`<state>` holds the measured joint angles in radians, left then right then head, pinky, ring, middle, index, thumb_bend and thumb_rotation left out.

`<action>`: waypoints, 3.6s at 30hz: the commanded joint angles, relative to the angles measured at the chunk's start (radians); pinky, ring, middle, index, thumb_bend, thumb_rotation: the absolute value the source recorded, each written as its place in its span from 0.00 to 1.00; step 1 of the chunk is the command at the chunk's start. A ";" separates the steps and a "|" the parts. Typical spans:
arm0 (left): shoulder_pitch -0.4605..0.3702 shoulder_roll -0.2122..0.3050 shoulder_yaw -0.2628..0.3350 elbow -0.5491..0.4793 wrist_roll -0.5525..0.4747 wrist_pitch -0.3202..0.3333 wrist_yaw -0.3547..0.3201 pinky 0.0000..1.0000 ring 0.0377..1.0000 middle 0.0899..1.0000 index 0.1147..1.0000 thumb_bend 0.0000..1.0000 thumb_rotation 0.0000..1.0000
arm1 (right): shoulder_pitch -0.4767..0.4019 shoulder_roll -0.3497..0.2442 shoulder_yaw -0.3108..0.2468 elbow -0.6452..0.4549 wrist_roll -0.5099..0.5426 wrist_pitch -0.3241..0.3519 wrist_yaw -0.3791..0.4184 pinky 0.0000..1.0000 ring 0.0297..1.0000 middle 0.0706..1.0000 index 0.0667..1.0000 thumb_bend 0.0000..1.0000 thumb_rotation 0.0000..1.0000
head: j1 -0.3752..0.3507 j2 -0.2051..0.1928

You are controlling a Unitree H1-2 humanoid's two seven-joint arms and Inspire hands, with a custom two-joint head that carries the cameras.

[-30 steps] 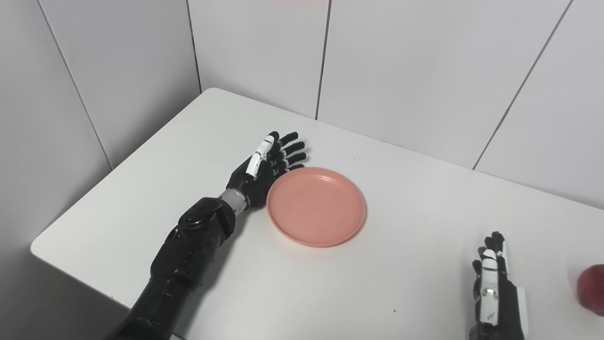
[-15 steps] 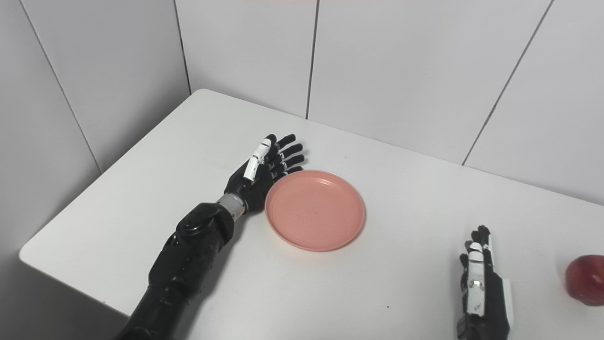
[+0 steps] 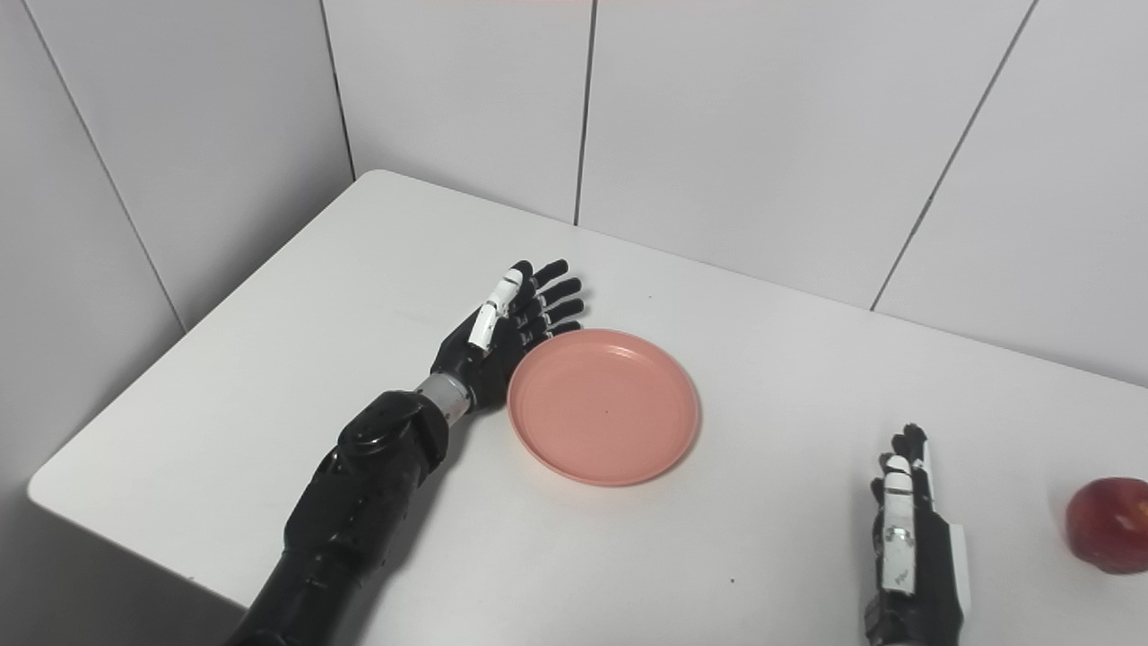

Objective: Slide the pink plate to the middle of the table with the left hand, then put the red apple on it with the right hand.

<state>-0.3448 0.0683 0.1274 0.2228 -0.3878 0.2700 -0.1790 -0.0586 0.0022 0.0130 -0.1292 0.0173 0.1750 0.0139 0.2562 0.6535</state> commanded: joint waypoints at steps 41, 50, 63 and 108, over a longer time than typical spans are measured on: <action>0.066 -0.113 -0.121 -0.051 0.056 0.052 -0.001 0.92 0.91 0.91 0.89 0.37 1.00 | -0.041 0.036 0.017 -0.059 -0.058 -0.021 -0.042 0.98 0.96 0.97 0.97 0.13 1.00 | -0.115 0.043; 0.081 -0.126 -0.138 -0.090 0.048 0.078 -0.004 0.90 0.90 0.90 0.89 0.36 1.00 | -0.043 0.037 0.025 -0.065 -0.089 -0.008 -0.042 0.97 0.96 0.97 0.97 0.13 1.00 | -0.135 0.049; 0.096 -0.122 -0.133 -0.130 0.044 0.073 0.008 0.91 0.91 0.91 0.89 0.37 1.00 | -0.047 0.053 0.026 -0.053 -0.106 -0.014 -0.046 0.96 0.96 0.97 0.97 0.14 1.00 | -0.205 0.056; 0.090 -0.106 -0.049 -0.012 0.051 -0.146 -0.001 0.93 0.92 0.92 0.89 0.37 1.00 | -0.161 -0.088 -0.030 -0.106 -0.204 0.058 -0.052 0.86 0.90 0.91 0.90 0.49 0.84 | -0.445 0.017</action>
<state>-0.2557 -0.0322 0.0788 0.1894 -0.3407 0.1139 -0.1856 -0.1787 -0.0678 -0.0097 -0.1901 -0.1676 0.2078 -0.0336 -0.1825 0.6750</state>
